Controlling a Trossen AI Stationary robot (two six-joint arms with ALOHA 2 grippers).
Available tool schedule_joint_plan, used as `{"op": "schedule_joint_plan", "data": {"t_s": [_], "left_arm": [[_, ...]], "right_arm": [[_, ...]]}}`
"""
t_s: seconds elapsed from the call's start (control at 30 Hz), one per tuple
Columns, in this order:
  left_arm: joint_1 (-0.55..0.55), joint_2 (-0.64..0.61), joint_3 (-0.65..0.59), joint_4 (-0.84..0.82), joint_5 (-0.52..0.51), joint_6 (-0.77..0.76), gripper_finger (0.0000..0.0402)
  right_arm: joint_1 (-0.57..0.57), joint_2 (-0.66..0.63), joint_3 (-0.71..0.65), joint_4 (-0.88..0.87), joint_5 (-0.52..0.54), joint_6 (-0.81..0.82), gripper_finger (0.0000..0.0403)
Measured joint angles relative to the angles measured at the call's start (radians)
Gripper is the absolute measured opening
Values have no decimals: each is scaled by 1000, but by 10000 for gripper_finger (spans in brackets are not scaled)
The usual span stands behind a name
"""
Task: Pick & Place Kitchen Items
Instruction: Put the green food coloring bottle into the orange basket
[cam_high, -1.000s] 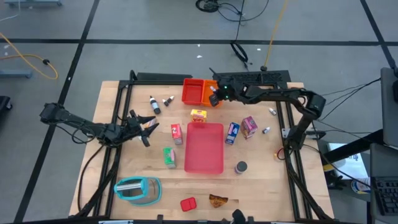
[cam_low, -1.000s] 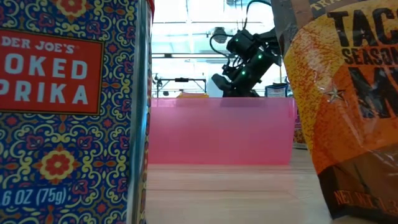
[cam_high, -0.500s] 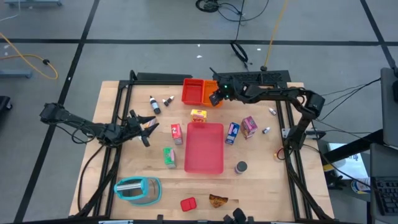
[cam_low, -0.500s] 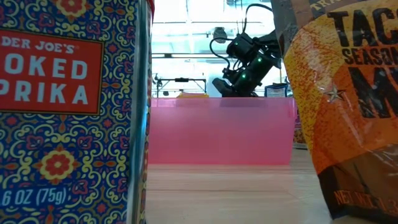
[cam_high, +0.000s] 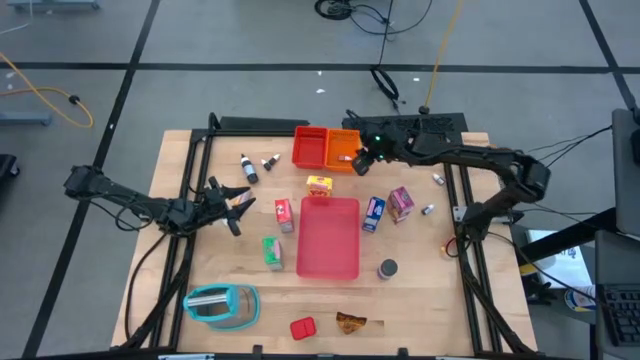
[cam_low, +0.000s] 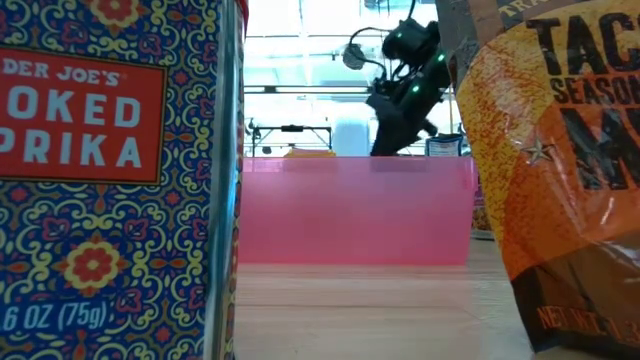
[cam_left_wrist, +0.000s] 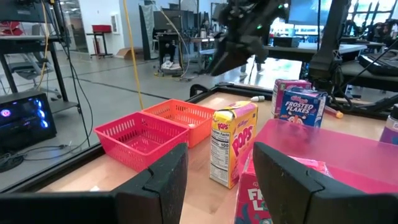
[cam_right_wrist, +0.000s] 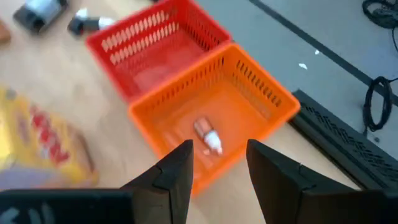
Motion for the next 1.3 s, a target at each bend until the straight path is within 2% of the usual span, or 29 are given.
{"op": "schedule_joint_plan", "data": {"t_s": [0.2, 0.37, 0.7, 0.8, 0.97, 1.13, 1.3], "left_arm": [[0, 0, 0, 0, 0, 0, 184], [0, 0, 0, 1, 0, 0, 184], [0, 0, 0, 3, 0, 0, 184], [0, 0, 0, 3, 0, 0, 184], [0, 0, 0, 4, 0, 0, 184], [0, 0, 0, 4, -1, 0, 184], [0, 0, 0, 5, -1, 0, 184]], "right_arm": [[6, -138, 0, -267, 0, -3, 137], [6, -248, -46, -403, 1, 20, 136], [6, -434, -176, -523, 11, 56, 133], [6, -468, -184, -597, 67, 77, 130], [5, -483, -184, -710, 163, 140, 126], [-32, -445, -184, -768, 161, 193, 125], [-99, -377, -218, -770, 159, 168, 125]]}}
